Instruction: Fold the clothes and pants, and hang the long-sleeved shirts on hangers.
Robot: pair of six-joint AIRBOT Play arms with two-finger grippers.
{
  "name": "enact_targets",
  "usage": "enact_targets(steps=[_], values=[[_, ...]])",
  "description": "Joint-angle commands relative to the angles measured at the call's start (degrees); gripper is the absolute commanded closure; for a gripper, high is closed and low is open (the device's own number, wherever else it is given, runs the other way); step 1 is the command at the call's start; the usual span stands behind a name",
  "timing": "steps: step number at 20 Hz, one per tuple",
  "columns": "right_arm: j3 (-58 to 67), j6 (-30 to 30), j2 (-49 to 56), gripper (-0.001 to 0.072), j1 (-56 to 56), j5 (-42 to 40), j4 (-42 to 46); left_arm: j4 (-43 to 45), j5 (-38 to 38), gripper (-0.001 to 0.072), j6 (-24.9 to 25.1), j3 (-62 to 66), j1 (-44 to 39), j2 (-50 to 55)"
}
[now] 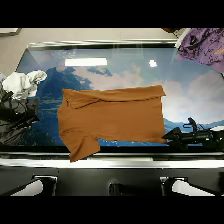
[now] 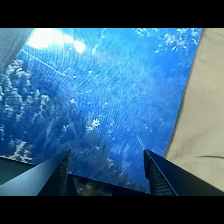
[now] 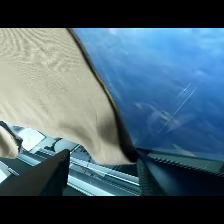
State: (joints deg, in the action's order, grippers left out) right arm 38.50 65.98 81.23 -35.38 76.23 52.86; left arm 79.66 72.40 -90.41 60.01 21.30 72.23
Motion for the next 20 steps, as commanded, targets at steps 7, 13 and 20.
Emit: enact_targets(steps=[7, 13, 20], values=[[-0.2, 2.2, 0.3, 0.0683, 6.2, -6.4, 1.9, -6.4, -1.4, 0.0182, 4.0, -2.5, 2.1, 0.0], [-0.2, 2.2, 0.3, 0.0683, 6.2, -5.4, 1.8, -28.6, -4.5, 0.0182, 19.0, -15.0, 8.5, 0.4], [-0.2, 2.3, 0.3, 0.0683, 6.2, -4.7, 1.2, -30.5, -5.0, 0.0182, 21.4, -19.6, 3.4, 2.5]])
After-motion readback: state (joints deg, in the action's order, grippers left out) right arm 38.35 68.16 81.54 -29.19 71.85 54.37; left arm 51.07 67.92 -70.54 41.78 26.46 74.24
